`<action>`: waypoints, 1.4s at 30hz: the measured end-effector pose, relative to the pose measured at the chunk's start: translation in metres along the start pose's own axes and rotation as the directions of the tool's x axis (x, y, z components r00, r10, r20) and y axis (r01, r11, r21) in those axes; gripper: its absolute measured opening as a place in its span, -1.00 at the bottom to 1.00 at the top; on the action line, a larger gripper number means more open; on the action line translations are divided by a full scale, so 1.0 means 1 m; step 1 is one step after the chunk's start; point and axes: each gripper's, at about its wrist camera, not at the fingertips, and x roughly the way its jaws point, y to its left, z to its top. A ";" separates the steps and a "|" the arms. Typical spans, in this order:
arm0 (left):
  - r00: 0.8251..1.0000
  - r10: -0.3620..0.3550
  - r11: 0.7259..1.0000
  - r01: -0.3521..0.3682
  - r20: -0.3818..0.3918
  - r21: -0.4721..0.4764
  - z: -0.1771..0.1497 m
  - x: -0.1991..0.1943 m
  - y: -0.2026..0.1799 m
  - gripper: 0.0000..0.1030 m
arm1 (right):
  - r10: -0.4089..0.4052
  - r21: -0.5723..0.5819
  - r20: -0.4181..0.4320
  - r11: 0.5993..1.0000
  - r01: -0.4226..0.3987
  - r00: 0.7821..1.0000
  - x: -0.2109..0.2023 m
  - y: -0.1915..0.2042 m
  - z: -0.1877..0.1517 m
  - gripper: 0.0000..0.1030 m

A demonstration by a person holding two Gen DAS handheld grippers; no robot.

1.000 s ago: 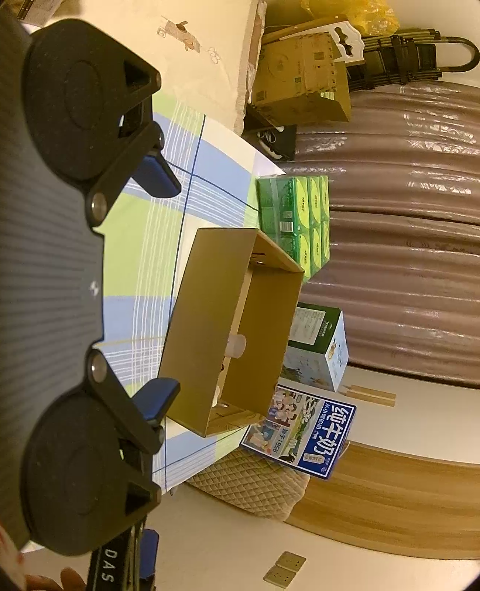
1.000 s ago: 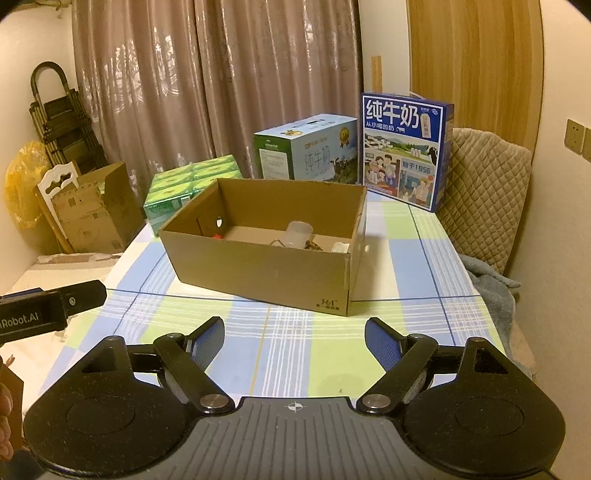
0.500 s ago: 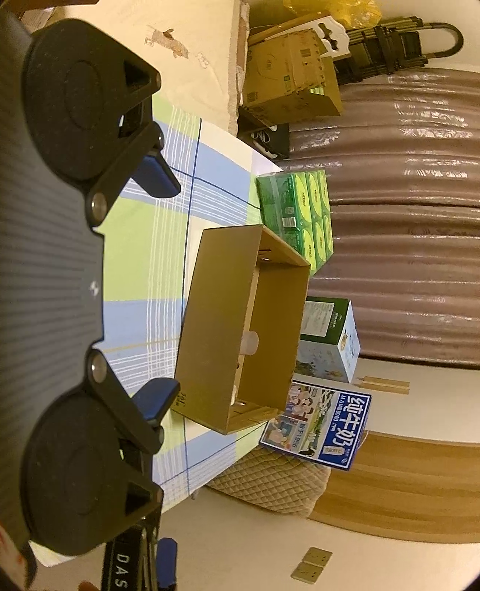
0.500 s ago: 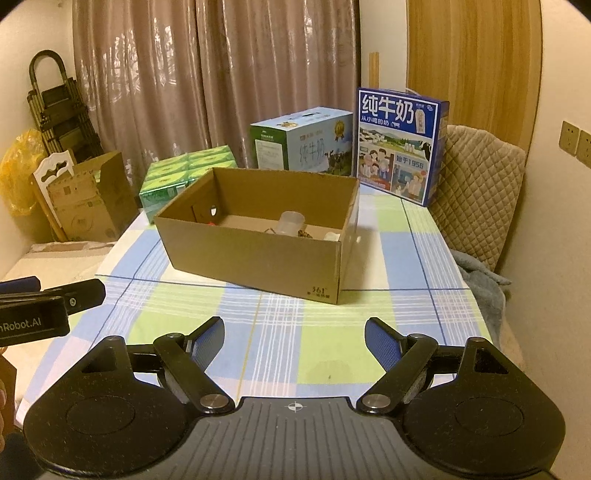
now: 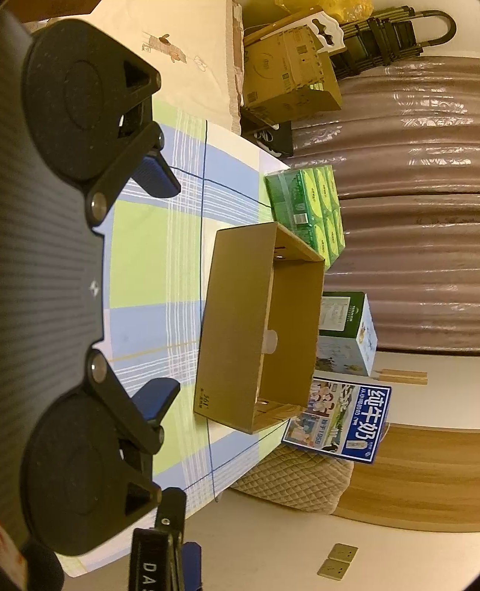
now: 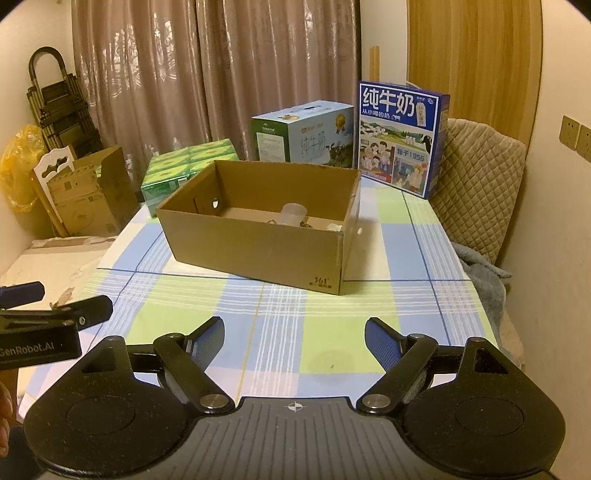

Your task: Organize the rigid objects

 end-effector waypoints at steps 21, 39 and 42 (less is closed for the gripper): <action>1.000 -0.010 1.000 0.010 -0.016 0.012 -0.004 0.004 -0.001 0.99 | 0.003 0.005 -0.006 1.000 -0.003 1.000 0.003 0.001 -0.004 0.56; 0.999 -0.023 1.000 0.023 -0.028 0.008 -0.004 0.007 0.000 0.99 | 0.004 0.007 -0.009 1.000 -0.004 1.000 0.006 0.001 -0.008 0.56; 0.999 -0.028 1.000 0.028 -0.028 0.004 -0.003 0.007 0.000 0.99 | 0.005 0.008 -0.009 1.000 -0.004 1.000 0.006 0.001 -0.008 0.56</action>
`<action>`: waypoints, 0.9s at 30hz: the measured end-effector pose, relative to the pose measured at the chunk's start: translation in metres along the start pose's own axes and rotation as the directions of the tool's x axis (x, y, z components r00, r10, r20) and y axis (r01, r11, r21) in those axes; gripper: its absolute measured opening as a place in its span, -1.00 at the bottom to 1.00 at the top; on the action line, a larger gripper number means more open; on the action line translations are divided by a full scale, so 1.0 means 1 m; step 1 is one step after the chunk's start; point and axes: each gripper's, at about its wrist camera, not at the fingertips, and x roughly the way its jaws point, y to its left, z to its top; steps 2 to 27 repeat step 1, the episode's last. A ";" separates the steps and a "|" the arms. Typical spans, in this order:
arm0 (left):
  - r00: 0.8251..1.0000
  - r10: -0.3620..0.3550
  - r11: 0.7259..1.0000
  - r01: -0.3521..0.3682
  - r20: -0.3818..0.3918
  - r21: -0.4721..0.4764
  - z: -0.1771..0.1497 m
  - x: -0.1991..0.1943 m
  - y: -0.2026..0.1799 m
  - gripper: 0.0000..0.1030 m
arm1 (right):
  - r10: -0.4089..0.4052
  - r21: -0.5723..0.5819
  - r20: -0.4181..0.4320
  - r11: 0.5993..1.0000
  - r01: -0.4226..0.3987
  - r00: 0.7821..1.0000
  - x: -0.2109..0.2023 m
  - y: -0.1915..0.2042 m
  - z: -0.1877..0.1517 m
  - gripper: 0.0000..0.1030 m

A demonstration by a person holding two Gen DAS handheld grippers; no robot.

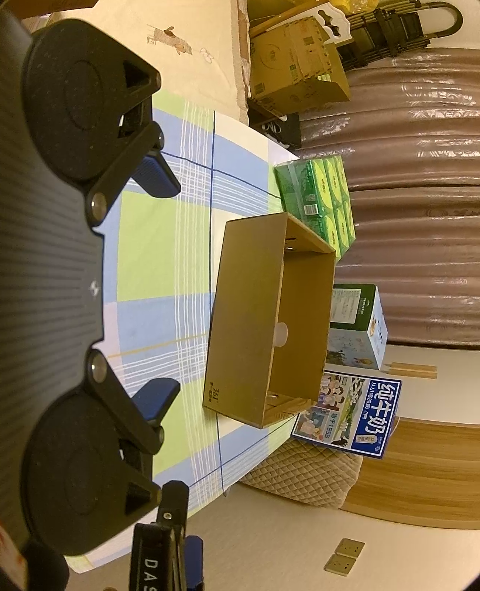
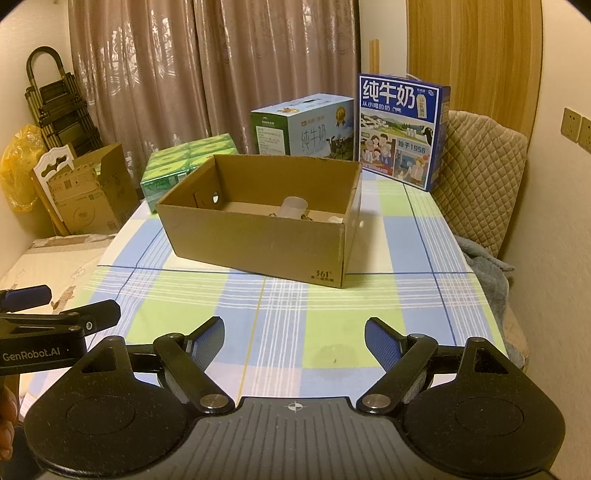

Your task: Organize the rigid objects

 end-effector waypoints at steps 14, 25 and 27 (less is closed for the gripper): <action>1.000 -0.001 1.000 0.001 0.002 0.004 0.000 0.000 0.000 0.99 | 0.000 0.001 0.000 1.000 0.000 1.000 0.000 0.000 -0.001 0.56; 1.000 -0.001 1.000 0.001 0.002 0.004 0.000 0.000 0.000 0.99 | 0.000 0.001 0.000 1.000 0.000 1.000 0.000 0.000 -0.001 0.56; 1.000 -0.001 1.000 0.001 0.002 0.004 0.000 0.000 0.000 0.99 | 0.000 0.001 0.000 1.000 0.000 1.000 0.000 0.000 -0.001 0.56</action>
